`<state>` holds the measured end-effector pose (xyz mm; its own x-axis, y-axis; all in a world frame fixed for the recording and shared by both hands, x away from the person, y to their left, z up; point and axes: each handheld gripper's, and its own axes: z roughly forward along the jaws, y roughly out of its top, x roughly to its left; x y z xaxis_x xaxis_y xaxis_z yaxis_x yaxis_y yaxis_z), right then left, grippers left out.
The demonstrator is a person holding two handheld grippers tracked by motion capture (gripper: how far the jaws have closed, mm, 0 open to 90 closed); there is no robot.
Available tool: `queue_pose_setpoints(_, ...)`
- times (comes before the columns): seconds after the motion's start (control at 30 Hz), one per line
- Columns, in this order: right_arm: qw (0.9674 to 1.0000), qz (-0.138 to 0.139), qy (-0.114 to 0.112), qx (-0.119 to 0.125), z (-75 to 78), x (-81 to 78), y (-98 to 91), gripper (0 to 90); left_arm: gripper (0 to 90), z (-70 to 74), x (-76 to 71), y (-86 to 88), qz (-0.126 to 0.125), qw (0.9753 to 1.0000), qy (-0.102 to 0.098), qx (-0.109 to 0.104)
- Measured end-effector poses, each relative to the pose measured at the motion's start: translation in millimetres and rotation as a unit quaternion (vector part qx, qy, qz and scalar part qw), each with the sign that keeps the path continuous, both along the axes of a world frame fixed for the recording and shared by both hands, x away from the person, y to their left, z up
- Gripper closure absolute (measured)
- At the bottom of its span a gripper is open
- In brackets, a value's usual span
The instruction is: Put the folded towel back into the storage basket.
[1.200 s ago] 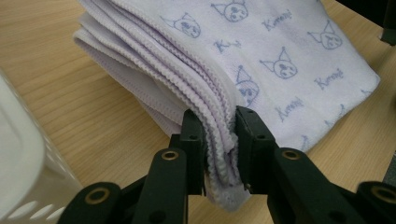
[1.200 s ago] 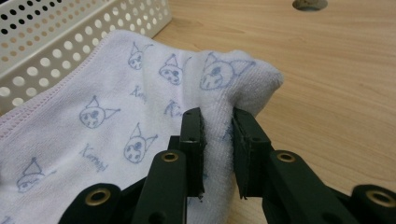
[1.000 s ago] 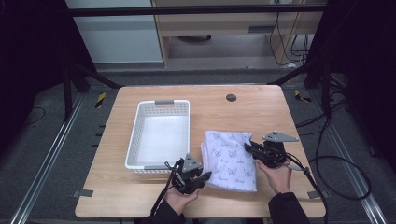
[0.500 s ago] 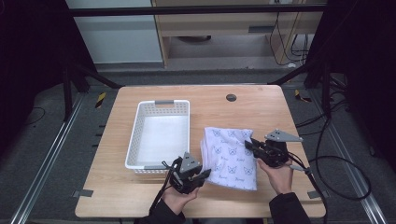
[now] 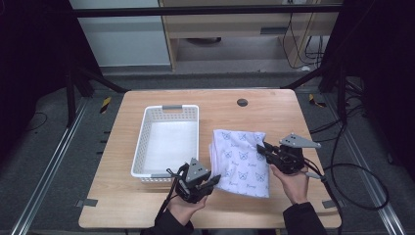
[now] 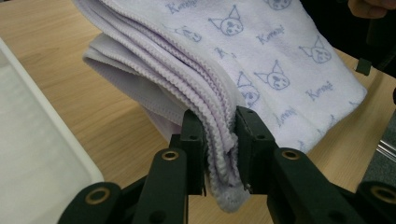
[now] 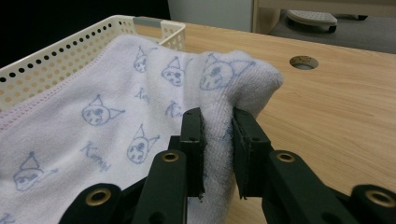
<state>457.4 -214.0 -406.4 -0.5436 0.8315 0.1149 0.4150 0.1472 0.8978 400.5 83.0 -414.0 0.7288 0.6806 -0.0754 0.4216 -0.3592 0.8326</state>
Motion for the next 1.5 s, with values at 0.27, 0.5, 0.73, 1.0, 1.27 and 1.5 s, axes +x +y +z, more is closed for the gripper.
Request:
queue_pose_setpoints(0.27,0.9999,0.004,-0.009,-0.007,8.7,0.1,6.7,76.2,73.4,8.5,-0.8,3.1,0.002,0.9999,-0.010,-0.005)
queue_pose_setpoints(0.5,0.9997,0.007,-0.023,-0.003,22.7,0.7,14.9,76.2,73.5,26.3,-2.3,12.1,0.007,0.9994,-0.029,-0.018)
queue_pose_setpoints(0.73,0.9993,0.009,-0.035,-0.003,37.1,2.9,22.5,76.3,73.7,34.8,0.2,21.0,0.014,0.9988,-0.039,-0.025)
queue_pose_setpoints(1.0,0.9987,0.011,-0.050,-0.001,50.9,9.4,36.3,76.4,73.7,48.5,1.5,34.5,0.026,0.9976,-0.055,-0.033)
queue_pose_setpoints(1.27,0.9981,0.019,-0.058,0.007,61.9,16.8,52.2,76.4,73.8,58.3,2.2,53.1,0.042,0.9960,-0.065,-0.044)
queue_pose_setpoints(1.5,0.9975,0.026,-0.065,0.012,68.8,23.0,68.2,76.4,73.8,62.8,3.5,68.4,0.057,0.9947,-0.068,-0.052)
